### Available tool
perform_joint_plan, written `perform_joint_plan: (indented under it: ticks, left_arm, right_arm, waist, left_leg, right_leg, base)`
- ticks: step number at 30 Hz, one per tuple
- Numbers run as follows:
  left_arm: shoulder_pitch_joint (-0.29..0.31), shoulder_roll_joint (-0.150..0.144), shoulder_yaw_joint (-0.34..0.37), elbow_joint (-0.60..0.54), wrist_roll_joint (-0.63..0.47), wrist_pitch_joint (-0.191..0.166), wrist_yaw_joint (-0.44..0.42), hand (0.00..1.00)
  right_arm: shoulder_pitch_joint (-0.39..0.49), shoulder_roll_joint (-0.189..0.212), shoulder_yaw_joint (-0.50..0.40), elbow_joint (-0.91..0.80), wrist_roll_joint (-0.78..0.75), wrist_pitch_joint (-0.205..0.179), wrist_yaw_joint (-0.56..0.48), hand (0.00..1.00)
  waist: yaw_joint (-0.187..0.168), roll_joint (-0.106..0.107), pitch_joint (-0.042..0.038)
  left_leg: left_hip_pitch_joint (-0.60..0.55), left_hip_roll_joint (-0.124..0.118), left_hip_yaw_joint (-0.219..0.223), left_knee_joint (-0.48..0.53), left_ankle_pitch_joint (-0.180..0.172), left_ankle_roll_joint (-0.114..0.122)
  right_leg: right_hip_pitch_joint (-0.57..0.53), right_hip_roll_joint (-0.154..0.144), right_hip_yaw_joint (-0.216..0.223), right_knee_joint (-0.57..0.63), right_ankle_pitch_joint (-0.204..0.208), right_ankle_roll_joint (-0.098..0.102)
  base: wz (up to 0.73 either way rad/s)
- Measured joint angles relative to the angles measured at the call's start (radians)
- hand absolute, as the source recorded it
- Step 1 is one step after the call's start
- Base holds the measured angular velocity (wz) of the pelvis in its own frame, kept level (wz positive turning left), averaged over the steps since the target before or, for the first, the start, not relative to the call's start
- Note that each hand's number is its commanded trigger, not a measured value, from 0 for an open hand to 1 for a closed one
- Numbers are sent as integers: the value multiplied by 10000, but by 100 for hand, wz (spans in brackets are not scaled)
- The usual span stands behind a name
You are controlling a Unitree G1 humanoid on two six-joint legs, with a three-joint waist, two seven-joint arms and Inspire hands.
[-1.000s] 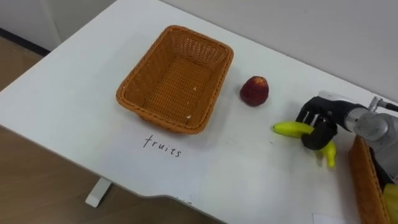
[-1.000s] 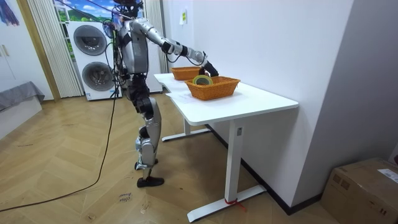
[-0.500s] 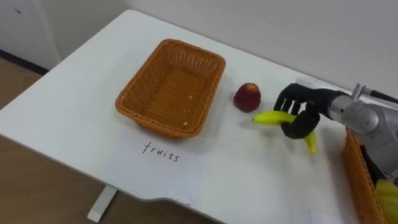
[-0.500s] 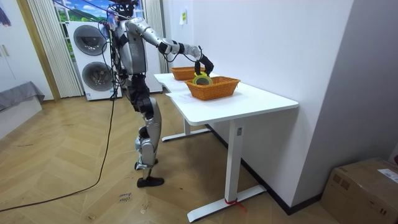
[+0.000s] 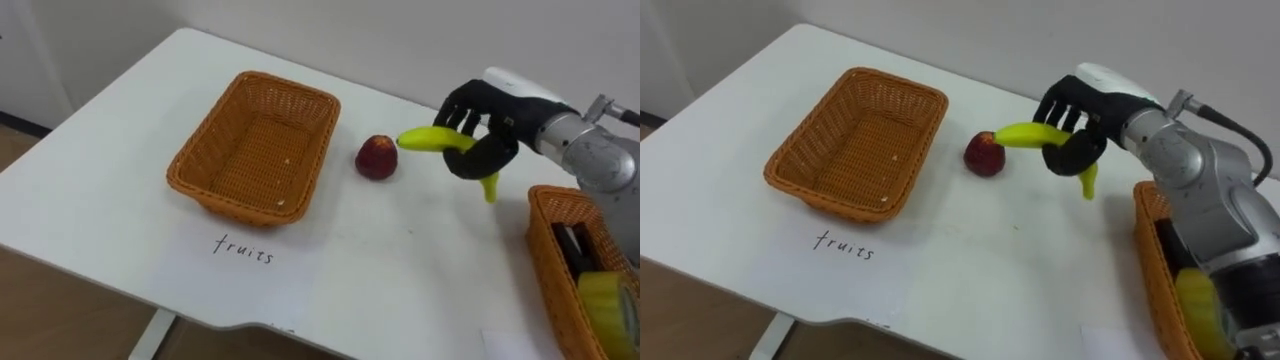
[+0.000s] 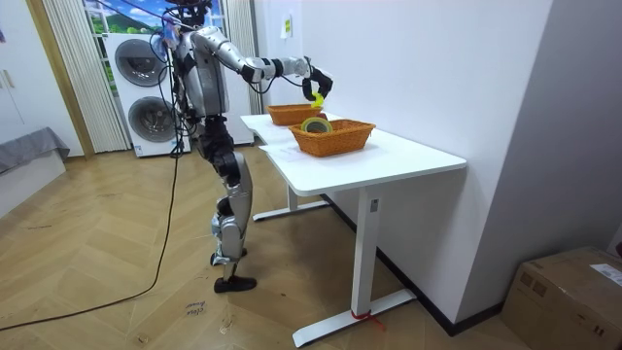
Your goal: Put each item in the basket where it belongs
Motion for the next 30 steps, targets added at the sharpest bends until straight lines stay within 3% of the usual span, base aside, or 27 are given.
perform_joint_plan:
  ticks: [10, 15, 19, 25, 30]
  left_arm:
    - [136, -100, -5, -7, -7, 64, 93, 0]
    - [156, -191, -10, 1, -9, 69, 192, 0]
    - [245, -193, -8, 0, -17, 70, 212, 0]
    - [432, -210, -8, -2, -23, 94, 210, 0]
    - [440, -262, -3, -27, -19, 94, 216, 0]
  right_arm:
    - [-3, 10, -231, -433, -39, 21, -604, 100]
    - [-4, 36, -218, -775, -6, 13, -780, 100]
    - [-4, 263, -199, -802, 7, 7, -964, 100]
    - [-6, 573, -149, -953, 7, 1, -1332, 100]
    - [-18, 591, -126, -1037, 14, -60, -1483, 100]
  waist:
    - [10, 43, 33]
    - [276, 5, 62]
    - [510, -74, 104]
    - [574, -70, 133]
    - [658, -23, 158]
  left_leg:
    - [152, -36, -42, -50, 1, 5]
    - [222, -74, -64, -198, 58, 28]
    - [209, -87, -148, -197, 59, 29]
    - [198, -116, -309, -194, 58, 29]
    - [146, -128, -380, -177, 58, 29]
  right_leg:
    - [139, -28, -17, 4, -15, 23]
    - [129, -67, -55, 2, -31, 45]
    - [157, -75, -186, 2, -32, 47]
    - [231, -81, -295, 0, -45, 68]
    - [234, -81, -319, 1, -50, 77]
  base:
    - [1]
    - [0]
    - [7]
    - [9]
    - [4]
